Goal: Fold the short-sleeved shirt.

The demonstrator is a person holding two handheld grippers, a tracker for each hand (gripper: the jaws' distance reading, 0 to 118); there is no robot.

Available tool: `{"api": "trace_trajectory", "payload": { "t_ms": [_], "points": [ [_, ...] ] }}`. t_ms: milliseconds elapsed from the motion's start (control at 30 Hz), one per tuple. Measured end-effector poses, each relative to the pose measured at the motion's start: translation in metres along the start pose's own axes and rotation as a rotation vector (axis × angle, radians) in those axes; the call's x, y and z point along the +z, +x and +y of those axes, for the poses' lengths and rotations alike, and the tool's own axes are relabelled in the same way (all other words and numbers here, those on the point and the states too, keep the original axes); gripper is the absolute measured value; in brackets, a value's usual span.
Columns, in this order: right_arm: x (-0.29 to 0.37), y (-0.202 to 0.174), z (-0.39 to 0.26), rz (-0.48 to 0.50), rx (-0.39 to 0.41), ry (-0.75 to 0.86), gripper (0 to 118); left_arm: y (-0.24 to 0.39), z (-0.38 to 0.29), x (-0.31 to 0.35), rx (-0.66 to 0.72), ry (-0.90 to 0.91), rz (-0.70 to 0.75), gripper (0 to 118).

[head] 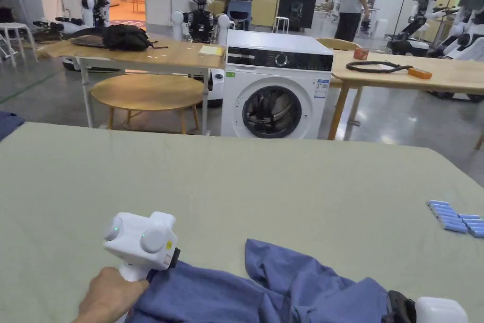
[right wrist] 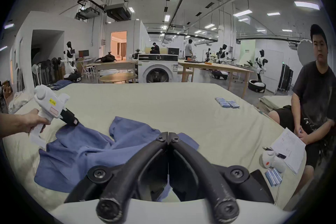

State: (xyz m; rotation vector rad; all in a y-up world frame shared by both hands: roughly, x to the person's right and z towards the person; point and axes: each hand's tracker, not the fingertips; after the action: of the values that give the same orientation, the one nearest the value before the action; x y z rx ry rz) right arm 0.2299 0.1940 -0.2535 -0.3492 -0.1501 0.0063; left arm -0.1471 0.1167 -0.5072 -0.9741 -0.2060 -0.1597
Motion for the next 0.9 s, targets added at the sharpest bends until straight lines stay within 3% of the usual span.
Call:
{"api": "trace_trajectory", "payload": {
  "t_ms": [200, 267, 400, 467, 533, 567, 767, 833, 867, 900],
  "points": [
    [-0.031, 0.037, 0.027, -0.012, -0.046, -0.1, 0, 0.015, -0.018, 0.04, -0.036, 0.108, -0.068, 0],
    [-0.058, 0.046, 0.039, -0.008, -0.025, -0.194, 0, 0.012, -0.027, 0.063, -0.028, 0.167, -0.07, 0],
    [-0.119, 0.061, 0.043, 0.025, -0.06, -0.343, 0, 0.001, -0.051, 0.111, 0.006, 0.261, -0.046, 0],
    [-0.149, 0.066, 0.039, -0.013, -0.065, -0.424, 18, -0.004, -0.064, 0.133, 0.008, 0.278, -0.047, 0],
    [-0.175, 0.072, 0.033, 0.025, -0.128, -0.521, 51, -0.008, -0.077, 0.153, -0.001, 0.303, -0.047, 0],
    [-0.185, 0.075, 0.03, 0.047, -0.175, -0.562, 60, -0.009, -0.084, 0.161, -0.005, 0.324, -0.033, 0],
    [-0.214, 0.071, 0.003, 0.083, -0.233, -0.749, 61, -0.024, -0.114, 0.174, 0.04, 0.321, -0.02, 0],
    [-0.213, 0.066, -0.002, 0.083, -0.233, -0.743, 60, -0.026, -0.121, 0.171, 0.049, 0.314, -0.019, 0],
    [-0.203, 0.057, -0.002, 0.081, -0.224, -0.734, 56, -0.027, -0.124, 0.169, 0.049, 0.304, -0.017, 0],
    [-0.199, 0.053, -0.002, 0.082, -0.197, -0.716, 44, -0.028, -0.127, 0.168, 0.051, 0.295, -0.013, 0]
  ]
}}
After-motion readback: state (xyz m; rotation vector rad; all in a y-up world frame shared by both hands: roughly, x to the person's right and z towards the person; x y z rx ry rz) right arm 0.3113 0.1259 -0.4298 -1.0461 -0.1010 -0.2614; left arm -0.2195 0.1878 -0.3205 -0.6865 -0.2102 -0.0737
